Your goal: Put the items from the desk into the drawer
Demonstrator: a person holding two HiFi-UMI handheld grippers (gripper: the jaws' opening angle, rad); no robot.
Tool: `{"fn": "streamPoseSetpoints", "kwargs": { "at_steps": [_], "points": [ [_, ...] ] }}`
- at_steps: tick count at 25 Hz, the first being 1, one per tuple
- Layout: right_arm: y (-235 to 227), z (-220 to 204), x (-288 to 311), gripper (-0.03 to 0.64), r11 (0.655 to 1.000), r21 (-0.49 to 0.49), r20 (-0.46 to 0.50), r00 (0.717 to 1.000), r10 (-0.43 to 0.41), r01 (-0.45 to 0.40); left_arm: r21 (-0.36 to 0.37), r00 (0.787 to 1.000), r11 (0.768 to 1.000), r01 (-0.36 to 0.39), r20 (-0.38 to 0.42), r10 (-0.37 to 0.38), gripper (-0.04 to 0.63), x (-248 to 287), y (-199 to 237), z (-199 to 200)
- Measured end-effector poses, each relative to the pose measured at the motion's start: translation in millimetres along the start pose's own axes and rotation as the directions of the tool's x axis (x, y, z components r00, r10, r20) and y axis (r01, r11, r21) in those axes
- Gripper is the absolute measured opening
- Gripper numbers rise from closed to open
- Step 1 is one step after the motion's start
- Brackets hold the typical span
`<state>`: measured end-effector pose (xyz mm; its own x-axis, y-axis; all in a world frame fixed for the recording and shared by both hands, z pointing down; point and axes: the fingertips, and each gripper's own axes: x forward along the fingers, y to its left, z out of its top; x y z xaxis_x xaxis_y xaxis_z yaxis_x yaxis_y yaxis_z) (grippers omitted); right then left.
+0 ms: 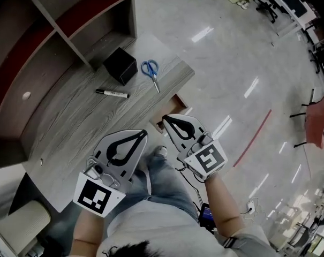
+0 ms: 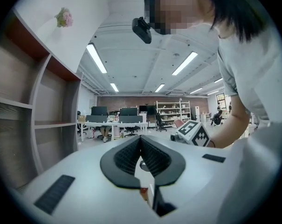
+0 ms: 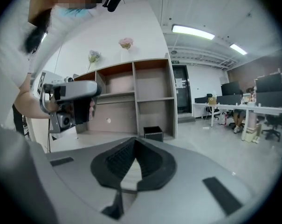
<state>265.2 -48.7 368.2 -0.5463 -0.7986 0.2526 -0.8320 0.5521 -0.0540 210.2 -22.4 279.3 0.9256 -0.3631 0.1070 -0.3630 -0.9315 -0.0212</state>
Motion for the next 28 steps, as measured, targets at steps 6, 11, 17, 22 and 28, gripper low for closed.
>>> {"fn": "streamPoseSetpoints", "kwargs": {
  "at_steps": [6,11,17,22,28],
  "points": [
    [37,51,-20,0.009,0.999,-0.007,0.098,0.994,-0.047,0.048,0.025,0.998,0.998,0.058,0.031,-0.059,0.008,-22,-9,15],
    [73,93,-32,0.009,0.997,-0.034,0.203,0.978,-0.055,0.063,0.037,0.994,0.994,0.1,0.047,-0.102,0.009,-41,-14,19],
    [116,110,-44,0.009,0.995,-0.025,0.224,0.97,-0.09,0.098,0.057,0.987,0.988,0.142,0.062,-0.146,0.008,-67,-19,23],
    [144,115,-45,0.009,0.993,-0.039,0.234,0.967,-0.101,0.113,0.072,0.984,0.985,0.158,0.074,-0.164,0.008,-90,-21,25],
    [173,119,-38,0.008,0.991,-0.063,0.237,0.967,-0.096,0.114,0.084,0.981,0.982,0.167,0.087,-0.174,0.009,-114,-21,25]
  ]
}}
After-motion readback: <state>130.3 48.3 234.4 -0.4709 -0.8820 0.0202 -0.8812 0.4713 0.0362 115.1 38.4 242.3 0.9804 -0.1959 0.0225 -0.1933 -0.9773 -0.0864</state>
